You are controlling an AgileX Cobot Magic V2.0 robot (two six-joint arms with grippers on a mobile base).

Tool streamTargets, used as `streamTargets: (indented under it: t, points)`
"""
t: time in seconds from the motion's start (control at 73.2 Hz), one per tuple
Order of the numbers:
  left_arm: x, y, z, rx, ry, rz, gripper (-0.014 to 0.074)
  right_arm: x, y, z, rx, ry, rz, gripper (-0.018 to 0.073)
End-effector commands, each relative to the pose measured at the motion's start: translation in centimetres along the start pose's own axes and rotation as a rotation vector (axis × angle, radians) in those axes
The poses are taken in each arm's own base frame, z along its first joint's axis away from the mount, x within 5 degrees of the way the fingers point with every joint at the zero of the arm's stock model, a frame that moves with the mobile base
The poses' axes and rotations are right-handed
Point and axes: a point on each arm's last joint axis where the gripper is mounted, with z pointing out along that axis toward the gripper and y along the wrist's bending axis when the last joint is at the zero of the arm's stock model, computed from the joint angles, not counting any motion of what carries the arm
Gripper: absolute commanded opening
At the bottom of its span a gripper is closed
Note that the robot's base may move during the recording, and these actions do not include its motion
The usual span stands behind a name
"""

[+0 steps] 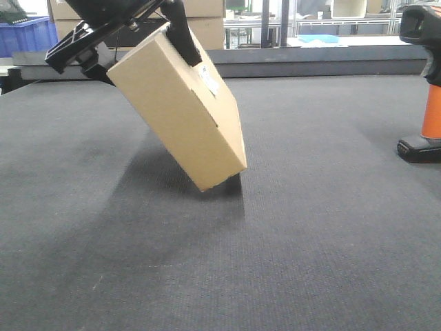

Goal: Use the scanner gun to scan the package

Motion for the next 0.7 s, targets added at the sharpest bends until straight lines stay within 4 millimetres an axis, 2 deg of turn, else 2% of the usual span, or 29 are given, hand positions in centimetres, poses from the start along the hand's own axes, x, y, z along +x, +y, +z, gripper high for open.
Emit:
streamTargets:
  t: [0.0, 0.123, 0.341, 0.492, 0.683]
  points:
    - [0.0, -0.5, -0.2, 0.021, -0.016, -0.008, -0.0111, -0.7, 0.0, -0.1, 0.001, -0.074, 0.026, -0.0169]
    - [0.0, -0.5, -0.2, 0.021, -0.016, -0.008, -0.0111, -2.4, -0.3, -0.3, 0.02, -0.263, 0.096, -0.0169]
    - [-0.1, -0.5, -0.2, 0.027, -0.032, -0.008, -0.0111, -6.1, -0.1, -0.6, -0.009, -0.174, 0.102, -0.0169]
    - [-0.2, -0.5, -0.2, 0.028, -0.036, -0.008, -0.0111, -8.2, 0.0, 1.1, -0.015, -0.057, 0.102, -0.0169]
    - [-0.2, -0.6, -0.2, 0.03, -0.041, -0.008, -0.0111, -9.6, 0.0, 5.0, -0.014, 0.104, 0.103, -0.0169]
